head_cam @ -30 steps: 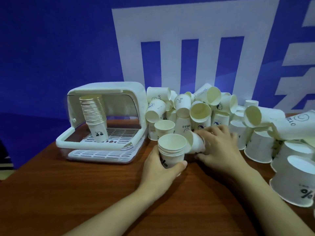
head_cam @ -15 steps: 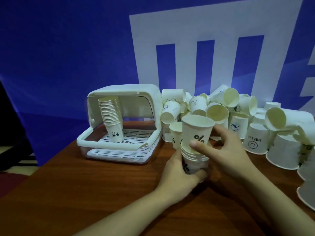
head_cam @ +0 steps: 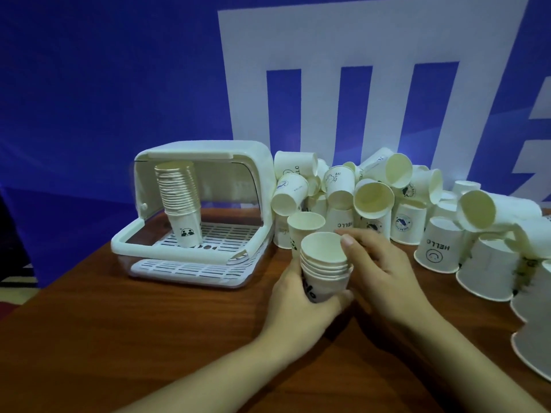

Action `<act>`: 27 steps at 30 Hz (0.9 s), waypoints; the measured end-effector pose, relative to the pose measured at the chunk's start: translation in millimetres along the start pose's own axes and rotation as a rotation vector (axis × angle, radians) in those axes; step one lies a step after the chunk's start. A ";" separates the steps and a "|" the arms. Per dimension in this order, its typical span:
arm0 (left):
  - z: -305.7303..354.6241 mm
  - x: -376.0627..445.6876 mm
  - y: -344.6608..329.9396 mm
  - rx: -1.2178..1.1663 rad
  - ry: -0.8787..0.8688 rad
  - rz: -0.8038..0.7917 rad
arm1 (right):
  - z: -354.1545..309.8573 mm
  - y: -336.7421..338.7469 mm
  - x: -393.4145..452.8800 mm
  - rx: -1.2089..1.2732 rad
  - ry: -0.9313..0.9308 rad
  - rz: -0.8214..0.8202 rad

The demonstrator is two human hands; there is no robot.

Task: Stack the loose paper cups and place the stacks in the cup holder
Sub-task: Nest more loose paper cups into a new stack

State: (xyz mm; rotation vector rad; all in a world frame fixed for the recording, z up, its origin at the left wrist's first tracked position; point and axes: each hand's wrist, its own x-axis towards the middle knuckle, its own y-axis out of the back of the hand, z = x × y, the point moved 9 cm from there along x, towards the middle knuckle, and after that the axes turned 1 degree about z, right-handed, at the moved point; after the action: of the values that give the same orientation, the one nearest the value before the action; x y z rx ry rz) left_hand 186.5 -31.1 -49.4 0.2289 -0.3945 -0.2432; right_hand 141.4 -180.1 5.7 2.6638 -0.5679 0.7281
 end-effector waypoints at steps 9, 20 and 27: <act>-2.6 1.0 2.0 0.037 -0.009 0.062 | -5.1 -13.6 2.9 -0.198 0.151 -0.027; -3.8 -1.3 2.7 -0.005 0.064 0.076 | 58.7 -14.9 17.6 -0.207 -0.056 -0.050; -7.7 2.2 1.7 -0.016 0.069 0.078 | 72.4 -51.5 32.2 -0.870 0.143 -0.399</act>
State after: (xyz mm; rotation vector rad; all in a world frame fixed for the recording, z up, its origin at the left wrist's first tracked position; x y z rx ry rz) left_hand 191.9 -28.8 -55.1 0.2056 -0.3319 -0.1615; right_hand 219.9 -173.6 -46.4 1.8099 -0.2159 0.4082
